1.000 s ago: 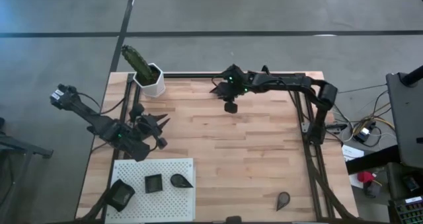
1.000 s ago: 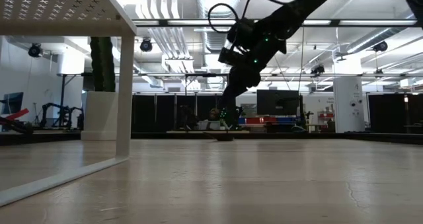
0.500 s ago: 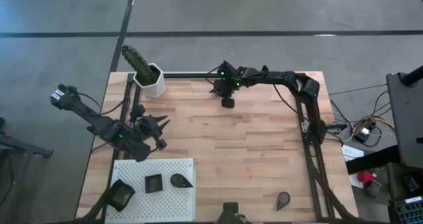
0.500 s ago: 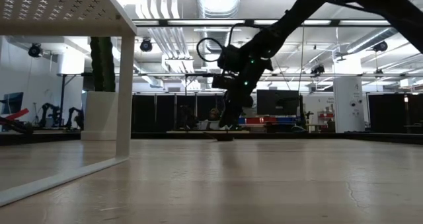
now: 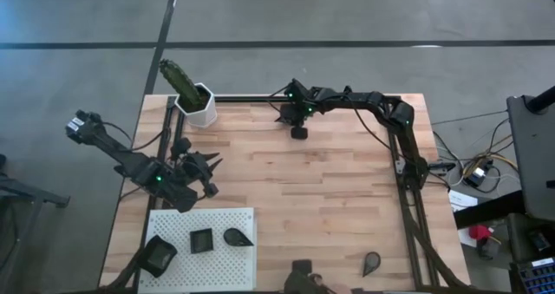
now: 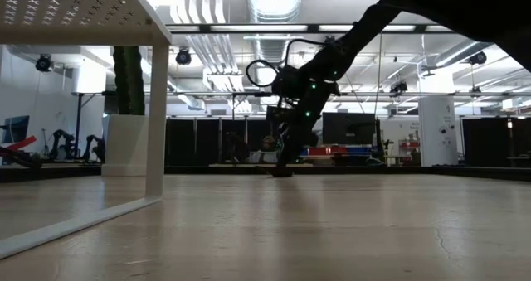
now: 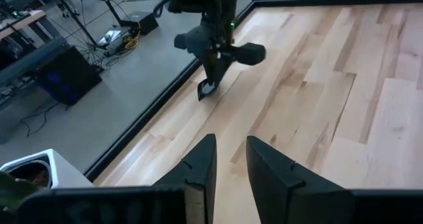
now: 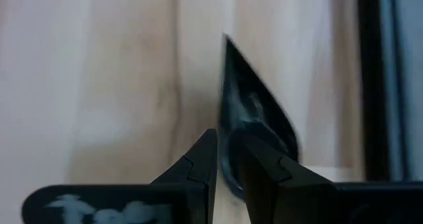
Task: Pick & Place Mini shaped plates
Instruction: Stack the drop shaped plate on top of the other drop shaped plate on the shelf
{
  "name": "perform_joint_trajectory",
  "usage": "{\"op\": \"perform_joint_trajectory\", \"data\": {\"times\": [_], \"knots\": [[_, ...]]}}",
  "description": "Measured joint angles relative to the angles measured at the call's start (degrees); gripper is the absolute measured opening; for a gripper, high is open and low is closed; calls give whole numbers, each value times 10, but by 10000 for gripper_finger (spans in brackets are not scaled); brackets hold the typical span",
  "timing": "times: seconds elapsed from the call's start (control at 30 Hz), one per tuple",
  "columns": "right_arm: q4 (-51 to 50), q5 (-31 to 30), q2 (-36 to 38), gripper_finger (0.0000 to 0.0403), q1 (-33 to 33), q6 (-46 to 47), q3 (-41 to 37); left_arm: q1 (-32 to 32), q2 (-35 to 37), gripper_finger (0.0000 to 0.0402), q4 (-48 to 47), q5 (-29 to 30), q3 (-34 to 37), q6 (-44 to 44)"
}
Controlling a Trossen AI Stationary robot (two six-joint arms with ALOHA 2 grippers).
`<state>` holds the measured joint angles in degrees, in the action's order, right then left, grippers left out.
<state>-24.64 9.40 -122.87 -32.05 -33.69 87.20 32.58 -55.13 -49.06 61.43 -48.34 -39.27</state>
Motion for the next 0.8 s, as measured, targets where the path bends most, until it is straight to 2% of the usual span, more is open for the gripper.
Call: {"op": "perform_joint_trajectory", "data": {"times": [0.13, 0.8], "knots": [[3, -35, 0, 52, 0, -9, 0, 0, 0, 78, 0, -4, 0, 0], [5, -30, -9, 52, -2, -14, -1, 0, 0, 78, 0, -4, 0, 0]]}}
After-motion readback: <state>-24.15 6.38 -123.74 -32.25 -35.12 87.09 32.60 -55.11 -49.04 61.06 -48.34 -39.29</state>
